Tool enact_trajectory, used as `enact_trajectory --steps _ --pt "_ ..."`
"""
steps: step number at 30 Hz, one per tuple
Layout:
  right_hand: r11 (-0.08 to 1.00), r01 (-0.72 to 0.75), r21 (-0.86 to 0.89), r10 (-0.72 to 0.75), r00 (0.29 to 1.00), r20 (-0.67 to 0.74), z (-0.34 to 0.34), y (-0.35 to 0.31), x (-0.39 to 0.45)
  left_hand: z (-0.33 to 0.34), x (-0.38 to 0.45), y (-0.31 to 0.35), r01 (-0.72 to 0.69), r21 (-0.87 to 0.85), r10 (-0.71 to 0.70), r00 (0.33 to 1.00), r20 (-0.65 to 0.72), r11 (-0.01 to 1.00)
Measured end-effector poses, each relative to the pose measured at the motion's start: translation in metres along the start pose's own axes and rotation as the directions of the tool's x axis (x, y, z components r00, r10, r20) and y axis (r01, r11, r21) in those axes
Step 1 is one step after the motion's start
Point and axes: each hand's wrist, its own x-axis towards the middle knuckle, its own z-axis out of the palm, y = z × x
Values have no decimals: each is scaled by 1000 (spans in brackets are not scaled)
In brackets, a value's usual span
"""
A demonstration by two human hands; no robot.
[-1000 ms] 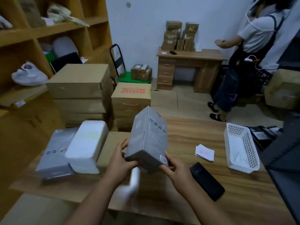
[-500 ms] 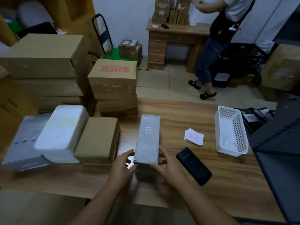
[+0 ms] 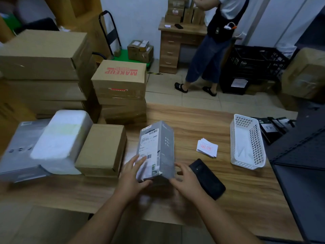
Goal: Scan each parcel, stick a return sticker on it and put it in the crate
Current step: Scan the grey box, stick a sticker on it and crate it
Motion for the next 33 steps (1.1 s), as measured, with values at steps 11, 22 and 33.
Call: enact_trajectory --steps 11,22,33 --pt "997 -62 -40 63 997 36 14 17 16 7 4 6 172 11 -172 984 49 985" --pt "666 -172 -726 207 978 -42 -55 107 10 35 14 21 260 55 -261 965 0 964" --pt "785 -170 -596 149 985 -85 -75 64 9 31 25 34 302 192 -315 948 44 934"
